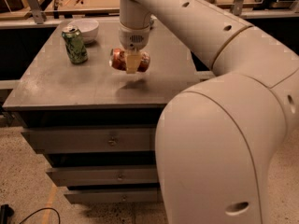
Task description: Knock coke can over
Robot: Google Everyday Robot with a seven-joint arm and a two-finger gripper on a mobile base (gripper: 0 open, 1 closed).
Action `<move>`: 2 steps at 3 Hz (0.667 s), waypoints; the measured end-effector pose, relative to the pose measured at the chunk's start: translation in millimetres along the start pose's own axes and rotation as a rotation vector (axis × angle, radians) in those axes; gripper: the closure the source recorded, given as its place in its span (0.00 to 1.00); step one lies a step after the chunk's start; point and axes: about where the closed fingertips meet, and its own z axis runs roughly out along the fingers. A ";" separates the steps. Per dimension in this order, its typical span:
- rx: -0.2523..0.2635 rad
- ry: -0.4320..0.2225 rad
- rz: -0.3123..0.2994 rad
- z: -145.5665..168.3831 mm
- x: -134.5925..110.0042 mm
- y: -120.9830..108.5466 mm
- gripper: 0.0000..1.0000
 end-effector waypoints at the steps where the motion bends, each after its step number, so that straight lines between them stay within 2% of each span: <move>1: -0.012 0.016 0.008 10.1 2.4 -3.2 0.35; 2: -0.017 0.013 0.016 14.7 4.0 -4.9 0.12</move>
Offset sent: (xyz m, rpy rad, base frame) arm 0.0037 -0.0067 -0.0143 -0.0245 0.0395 -0.0234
